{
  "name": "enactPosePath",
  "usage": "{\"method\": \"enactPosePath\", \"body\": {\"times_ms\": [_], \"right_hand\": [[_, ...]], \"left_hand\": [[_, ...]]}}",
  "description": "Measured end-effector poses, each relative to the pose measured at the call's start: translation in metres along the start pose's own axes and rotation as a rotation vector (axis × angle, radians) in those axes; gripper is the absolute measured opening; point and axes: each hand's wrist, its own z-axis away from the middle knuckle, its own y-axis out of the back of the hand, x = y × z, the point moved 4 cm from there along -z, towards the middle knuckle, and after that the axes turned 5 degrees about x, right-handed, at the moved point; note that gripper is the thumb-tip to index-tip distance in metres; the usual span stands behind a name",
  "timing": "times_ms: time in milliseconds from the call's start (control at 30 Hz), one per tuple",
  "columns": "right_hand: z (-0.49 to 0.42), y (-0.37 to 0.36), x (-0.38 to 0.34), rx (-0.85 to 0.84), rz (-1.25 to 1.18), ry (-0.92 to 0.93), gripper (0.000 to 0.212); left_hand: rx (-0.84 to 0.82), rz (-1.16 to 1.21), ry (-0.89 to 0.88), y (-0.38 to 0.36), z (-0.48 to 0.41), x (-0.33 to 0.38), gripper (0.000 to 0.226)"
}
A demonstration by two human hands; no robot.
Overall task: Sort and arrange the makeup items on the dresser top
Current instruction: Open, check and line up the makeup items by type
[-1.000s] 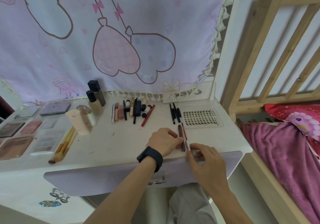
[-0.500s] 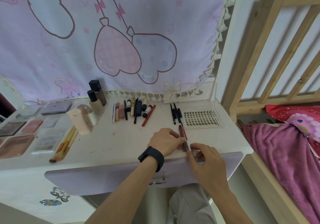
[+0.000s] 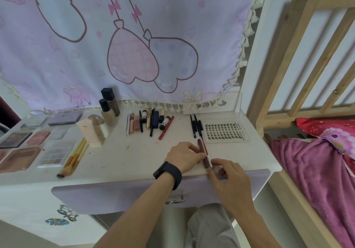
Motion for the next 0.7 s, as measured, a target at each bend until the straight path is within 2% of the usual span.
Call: {"method": "enactPosePath", "body": {"times_ms": [467,700], "right_hand": [[0.0022,0.0013,-0.0023,-0.037,0.008,-0.035,0.032],[0.0027,0.0055,-0.0042,-0.068,-0.025,-0.056,0.033]], "left_hand": [[-0.006,-0.001,-0.013,0.0002,-0.0012,-0.0027,0.019],[-0.016,0.079,-0.019,0.0033,0.0012,-0.0061,0.023]]}}
